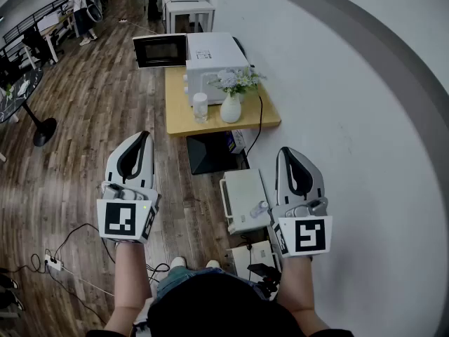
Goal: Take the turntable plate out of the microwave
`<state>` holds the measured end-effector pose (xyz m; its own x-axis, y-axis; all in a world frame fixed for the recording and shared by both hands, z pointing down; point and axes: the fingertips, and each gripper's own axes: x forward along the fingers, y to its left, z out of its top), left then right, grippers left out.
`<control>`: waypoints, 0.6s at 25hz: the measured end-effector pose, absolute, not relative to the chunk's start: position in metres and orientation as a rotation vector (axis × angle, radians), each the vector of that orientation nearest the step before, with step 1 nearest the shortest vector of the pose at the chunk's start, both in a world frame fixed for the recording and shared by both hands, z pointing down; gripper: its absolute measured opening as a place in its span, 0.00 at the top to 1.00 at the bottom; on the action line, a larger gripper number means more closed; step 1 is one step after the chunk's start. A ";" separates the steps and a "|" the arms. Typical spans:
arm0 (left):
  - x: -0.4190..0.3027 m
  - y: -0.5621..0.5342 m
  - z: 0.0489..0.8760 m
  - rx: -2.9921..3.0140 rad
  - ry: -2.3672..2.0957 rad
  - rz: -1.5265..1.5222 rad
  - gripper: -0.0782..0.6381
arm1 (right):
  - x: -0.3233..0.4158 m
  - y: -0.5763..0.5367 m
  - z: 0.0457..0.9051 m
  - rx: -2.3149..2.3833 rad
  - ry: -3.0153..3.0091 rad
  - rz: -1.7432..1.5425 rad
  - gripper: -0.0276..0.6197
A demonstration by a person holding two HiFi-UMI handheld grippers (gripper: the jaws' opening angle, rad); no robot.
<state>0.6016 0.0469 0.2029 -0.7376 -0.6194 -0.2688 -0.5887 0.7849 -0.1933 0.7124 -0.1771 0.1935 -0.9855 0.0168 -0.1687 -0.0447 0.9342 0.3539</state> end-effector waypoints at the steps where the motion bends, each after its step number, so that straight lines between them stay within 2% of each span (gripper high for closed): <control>1: 0.604 0.043 0.206 -0.931 2.664 -0.135 0.88 | 0.714 -0.180 0.195 -0.016 2.927 0.540 0.93; 15: 0.630 0.003 0.230 -0.933 2.734 -0.155 0.88 | 0.721 -0.209 0.213 0.091 2.943 0.446 0.93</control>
<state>0.6296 0.0030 0.2295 -0.7644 -0.6136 -0.1983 -0.5872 0.7894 -0.1792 0.7214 -0.2092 0.2129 -0.9847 0.0847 -0.1523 0.0358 0.9536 0.2989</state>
